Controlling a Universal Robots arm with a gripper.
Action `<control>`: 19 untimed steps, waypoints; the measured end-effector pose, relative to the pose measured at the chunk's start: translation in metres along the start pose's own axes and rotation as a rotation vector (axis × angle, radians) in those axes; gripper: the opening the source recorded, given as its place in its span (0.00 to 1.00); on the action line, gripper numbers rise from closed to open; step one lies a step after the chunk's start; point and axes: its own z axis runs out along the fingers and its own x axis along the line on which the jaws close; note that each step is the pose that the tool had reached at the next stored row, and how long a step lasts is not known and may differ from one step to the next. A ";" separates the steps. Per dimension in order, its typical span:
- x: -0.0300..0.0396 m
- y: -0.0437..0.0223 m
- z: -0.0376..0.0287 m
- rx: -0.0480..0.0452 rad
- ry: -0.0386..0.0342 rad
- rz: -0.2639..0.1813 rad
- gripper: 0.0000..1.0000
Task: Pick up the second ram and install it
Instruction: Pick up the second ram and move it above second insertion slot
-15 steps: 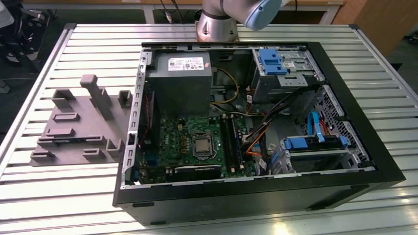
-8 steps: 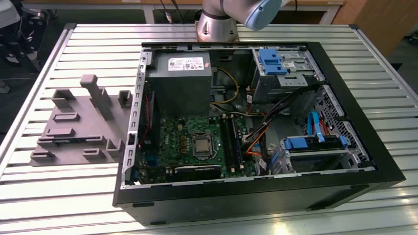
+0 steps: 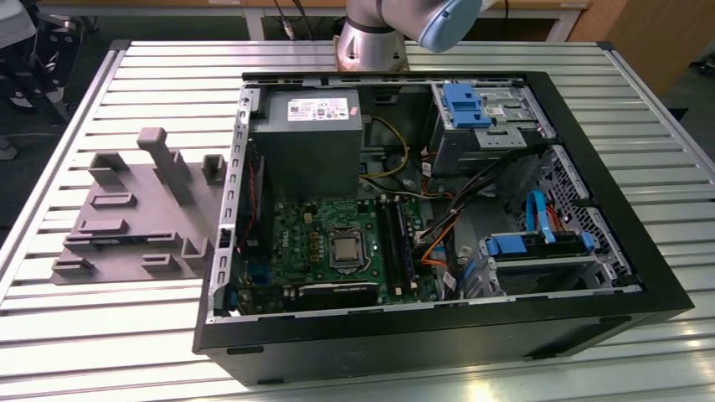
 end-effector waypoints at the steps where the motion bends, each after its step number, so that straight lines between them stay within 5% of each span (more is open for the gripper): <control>1: 0.0000 0.0000 0.0000 0.0000 0.0000 0.000 0.11; 19: 0.0000 0.0000 0.0000 -0.0006 0.0019 -0.045 0.11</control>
